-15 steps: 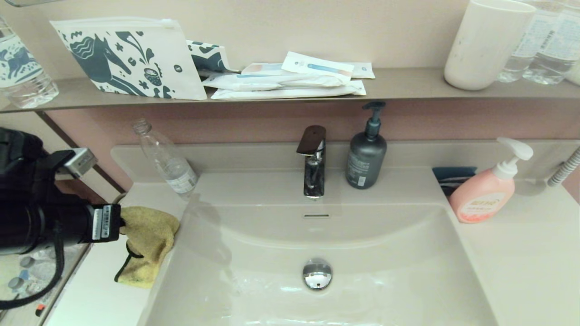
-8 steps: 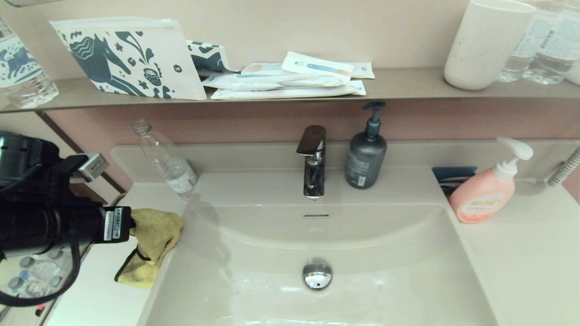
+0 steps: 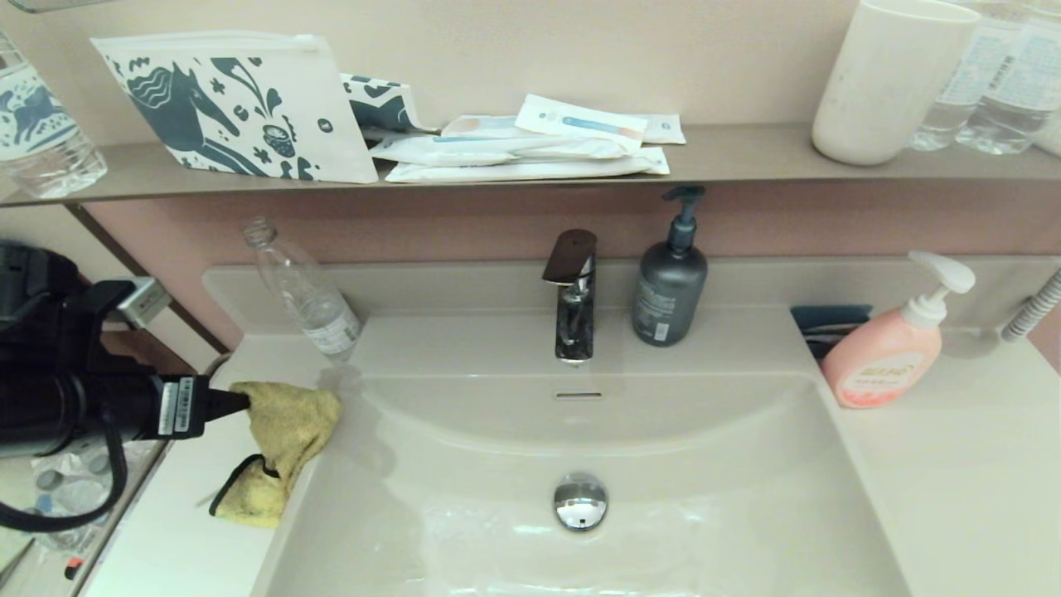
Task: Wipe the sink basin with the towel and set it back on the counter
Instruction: Wipe the sink
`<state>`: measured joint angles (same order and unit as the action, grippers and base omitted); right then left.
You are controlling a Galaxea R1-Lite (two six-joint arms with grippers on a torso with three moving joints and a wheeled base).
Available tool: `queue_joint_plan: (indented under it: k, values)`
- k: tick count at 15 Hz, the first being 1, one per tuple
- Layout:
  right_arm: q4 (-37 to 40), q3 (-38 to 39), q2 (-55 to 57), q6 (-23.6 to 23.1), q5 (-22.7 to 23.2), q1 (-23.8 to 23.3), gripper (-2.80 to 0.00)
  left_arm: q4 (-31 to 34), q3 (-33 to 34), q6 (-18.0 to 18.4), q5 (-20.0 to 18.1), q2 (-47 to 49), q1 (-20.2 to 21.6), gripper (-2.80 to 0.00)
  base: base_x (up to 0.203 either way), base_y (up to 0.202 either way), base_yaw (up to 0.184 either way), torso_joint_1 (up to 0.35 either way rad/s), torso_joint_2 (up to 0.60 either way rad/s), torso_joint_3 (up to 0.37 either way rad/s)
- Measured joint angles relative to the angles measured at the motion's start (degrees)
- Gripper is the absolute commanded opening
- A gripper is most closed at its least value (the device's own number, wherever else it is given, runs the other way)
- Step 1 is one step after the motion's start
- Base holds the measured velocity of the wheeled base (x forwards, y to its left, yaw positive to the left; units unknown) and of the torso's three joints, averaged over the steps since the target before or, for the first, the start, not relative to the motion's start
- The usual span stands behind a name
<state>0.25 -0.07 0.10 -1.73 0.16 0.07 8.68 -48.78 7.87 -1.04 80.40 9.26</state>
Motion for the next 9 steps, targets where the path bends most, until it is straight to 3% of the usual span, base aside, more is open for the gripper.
queue_joint_plan:
  k: [4,9]
  values:
    - [0.0,0.0,0.0,0.0,0.0,0.0,-2.8,0.8,0.3,6.4,0.1,-0.5,4.7,0.0,0.0,0.0,0.0,0.0,0.0,0.0]
    - [0.0,0.0,0.0,0.0,0.0,0.0,-2.8,6.9,0.0,10.5,0.0,-5.2,8.9,0.0,0.0,0.0,0.0,0.0,0.0,0.0]
